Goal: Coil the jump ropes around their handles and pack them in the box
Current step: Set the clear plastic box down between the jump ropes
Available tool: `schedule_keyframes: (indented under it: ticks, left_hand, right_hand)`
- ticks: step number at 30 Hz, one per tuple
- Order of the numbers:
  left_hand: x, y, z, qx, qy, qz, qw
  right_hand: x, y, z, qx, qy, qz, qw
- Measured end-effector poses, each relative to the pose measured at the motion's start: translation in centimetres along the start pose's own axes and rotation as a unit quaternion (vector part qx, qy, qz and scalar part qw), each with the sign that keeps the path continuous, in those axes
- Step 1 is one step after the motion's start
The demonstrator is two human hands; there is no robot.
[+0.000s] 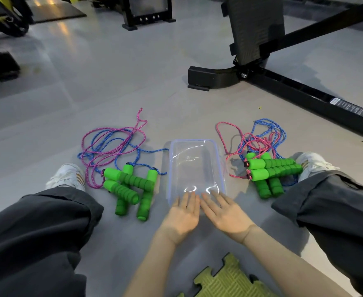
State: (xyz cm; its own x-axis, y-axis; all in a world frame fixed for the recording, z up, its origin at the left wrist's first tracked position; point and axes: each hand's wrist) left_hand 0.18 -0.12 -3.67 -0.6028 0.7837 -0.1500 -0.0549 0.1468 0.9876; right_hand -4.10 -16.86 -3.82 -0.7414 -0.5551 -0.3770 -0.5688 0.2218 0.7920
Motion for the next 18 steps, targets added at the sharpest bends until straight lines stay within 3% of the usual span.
schedule_keyframes:
  ticks: [3, 7, 11, 14, 15, 18]
  left_hand:
    - [-0.3, 0.4, -0.2, -0.054, 0.009, 0.026, 0.998]
    - [-0.5, 1.2, -0.5, -0.093, 0.010, 0.117, 0.989]
    - [-0.3, 1.3, -0.2, -0.126, -0.011, 0.117, 0.985]
    - [-0.4, 1.1, 0.1, -0.112, -0.043, 0.141, 0.983]
    - [-0.3, 1.3, 0.5, -0.088, -0.046, 0.148, 0.984]
    - [0.3, 2.9, 1.6, 0.001, -0.008, 0.175, 0.985]
  right_hand:
    - [-0.5, -0.1, 0.0, 0.030, 0.003, 0.005, 1.000]
    - [-0.9, -0.2, -0.2, 0.056, 0.046, 0.013, 0.997]
    - [-1.3, 0.5, -1.1, 0.093, 0.133, 0.023, 0.986]
    - [-1.5, 0.3, -1.9, 0.088, 0.160, 0.045, 0.982]
    - [-1.5, 0.4, -2.1, 0.076, 0.145, 0.070, 0.984]
    - [-0.6, 0.4, -2.9, 0.020, 0.093, 0.046, 0.994]
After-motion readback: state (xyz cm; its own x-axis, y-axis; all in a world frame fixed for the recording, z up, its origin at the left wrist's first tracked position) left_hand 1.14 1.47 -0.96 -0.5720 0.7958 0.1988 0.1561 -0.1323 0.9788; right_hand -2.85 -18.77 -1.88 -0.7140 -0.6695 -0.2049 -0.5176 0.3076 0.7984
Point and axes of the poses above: each hand's wrist, its own x-axis away from the middle knuckle, its own y-axis out of the back of the hand, z = x × y, and after that the axes turned 14 degrees about x, right-handed
